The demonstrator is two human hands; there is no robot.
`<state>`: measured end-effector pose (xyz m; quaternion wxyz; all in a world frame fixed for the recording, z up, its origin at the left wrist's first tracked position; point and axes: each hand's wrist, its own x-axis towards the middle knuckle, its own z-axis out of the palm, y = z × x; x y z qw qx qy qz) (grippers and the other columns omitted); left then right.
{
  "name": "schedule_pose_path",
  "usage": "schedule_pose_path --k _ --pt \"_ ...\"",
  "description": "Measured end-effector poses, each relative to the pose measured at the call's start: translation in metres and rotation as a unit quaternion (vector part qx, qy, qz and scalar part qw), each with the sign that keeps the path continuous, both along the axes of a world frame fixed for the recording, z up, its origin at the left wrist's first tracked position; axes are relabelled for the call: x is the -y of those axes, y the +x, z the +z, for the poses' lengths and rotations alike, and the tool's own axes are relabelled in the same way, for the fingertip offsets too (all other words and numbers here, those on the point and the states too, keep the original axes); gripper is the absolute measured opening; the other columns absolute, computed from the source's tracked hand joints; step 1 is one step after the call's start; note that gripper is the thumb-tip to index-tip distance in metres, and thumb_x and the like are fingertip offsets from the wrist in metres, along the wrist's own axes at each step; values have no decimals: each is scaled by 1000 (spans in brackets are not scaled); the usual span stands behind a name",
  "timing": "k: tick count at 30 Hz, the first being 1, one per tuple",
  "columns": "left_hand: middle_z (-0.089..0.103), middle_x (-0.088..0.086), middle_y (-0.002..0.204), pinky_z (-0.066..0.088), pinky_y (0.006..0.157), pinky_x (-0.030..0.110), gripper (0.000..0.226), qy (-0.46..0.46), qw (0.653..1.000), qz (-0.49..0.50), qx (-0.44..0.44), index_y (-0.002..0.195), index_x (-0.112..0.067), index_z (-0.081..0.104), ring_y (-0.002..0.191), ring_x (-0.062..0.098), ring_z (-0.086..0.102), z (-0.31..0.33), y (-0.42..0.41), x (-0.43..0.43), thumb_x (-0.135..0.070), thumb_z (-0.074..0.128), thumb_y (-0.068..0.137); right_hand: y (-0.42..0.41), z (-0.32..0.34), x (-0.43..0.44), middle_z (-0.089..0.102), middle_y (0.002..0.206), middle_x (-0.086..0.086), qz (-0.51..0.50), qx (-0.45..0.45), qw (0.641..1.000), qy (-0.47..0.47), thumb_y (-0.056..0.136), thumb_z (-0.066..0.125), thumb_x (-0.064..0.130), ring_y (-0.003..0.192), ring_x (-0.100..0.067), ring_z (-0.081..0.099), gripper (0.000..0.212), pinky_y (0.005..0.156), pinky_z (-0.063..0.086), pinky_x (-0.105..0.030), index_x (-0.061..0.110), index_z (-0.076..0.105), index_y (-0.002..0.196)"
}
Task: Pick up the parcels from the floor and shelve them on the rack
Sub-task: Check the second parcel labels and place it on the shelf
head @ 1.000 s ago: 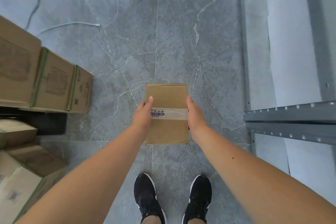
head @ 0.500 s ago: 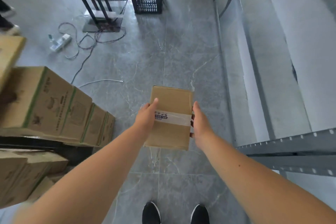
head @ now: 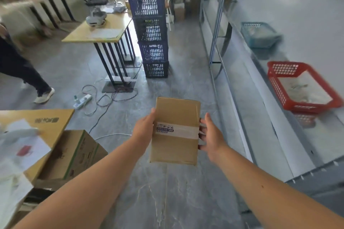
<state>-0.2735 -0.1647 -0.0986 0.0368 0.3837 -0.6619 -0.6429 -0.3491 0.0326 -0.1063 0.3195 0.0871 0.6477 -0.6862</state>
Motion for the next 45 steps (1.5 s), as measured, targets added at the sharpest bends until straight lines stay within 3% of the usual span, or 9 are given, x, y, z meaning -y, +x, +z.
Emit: schedule_pose_path --k 5,13,17,19,25,28,32,38,45 --pt "74 3 114 52 105 47 47 -5 997 -5 -80 98 -25 68 108 25 69 105 -9 -1 -59 38 106 -15 98 3 72 117 1 6 -54 998 -39 109 30 62 111 -19 65 48 109 46 -54 32 67 104" --pt "75 -2 102 52 75 33 54 -55 986 -22 -153 113 -23 70 91 17 70 245 -8 -4 -62 33 107 -26 235 5 72 125 0 9 -143 986 -81 106 31 67 114 -18 66 51 113 45 -57 32 67 110" --pt "73 -4 129 50 109 54 103 -104 973 -9 -207 135 -34 66 121 25 67 283 -18 4 -104 35 66 -28 293 9 69 133 0 1 -157 983 -91 102 27 75 134 -25 55 68 112 37 -56 24 71 111" --pt "72 -5 130 50 109 54 91 -97 968 6 -233 132 -37 65 121 24 67 304 -19 4 -96 32 71 -25 319 7 70 131 0 -3 -161 982 -95 102 25 76 133 -25 56 70 108 41 -52 25 73 103" --pt "69 1 90 52 70 34 76 -47 949 23 -311 106 -18 69 82 17 66 378 -8 -13 -70 15 103 -17 376 -7 68 125 -4 -21 -175 973 -147 98 32 81 120 -30 64 65 100 50 -60 34 59 135" --pt "64 11 100 51 76 34 76 -42 937 11 -347 98 -15 69 83 21 60 400 -6 -16 -69 16 104 -14 403 -14 69 126 -8 -9 -190 966 -174 96 31 82 117 -30 66 68 102 53 -66 32 68 125" --pt "66 14 91 52 99 46 79 -34 924 20 -380 88 -8 63 93 30 59 430 0 -19 -72 18 103 -13 444 -30 72 116 -10 -11 -203 957 -209 99 28 79 104 -29 69 69 77 56 -55 27 69 122" --pt "76 2 76 54 92 46 78 -73 913 34 -399 84 -13 66 89 27 66 472 11 -24 -71 17 103 -10 482 -42 80 73 -1 16 -255 946 -200 103 28 73 85 -23 73 67 86 57 -55 21 70 101" --pt "79 7 119 60 97 50 74 -63 916 12 -395 121 -23 74 109 27 75 504 18 -28 -74 24 102 -1 511 -45 78 115 -11 16 -297 943 -149 98 25 81 109 -28 71 80 98 54 -53 16 69 113"
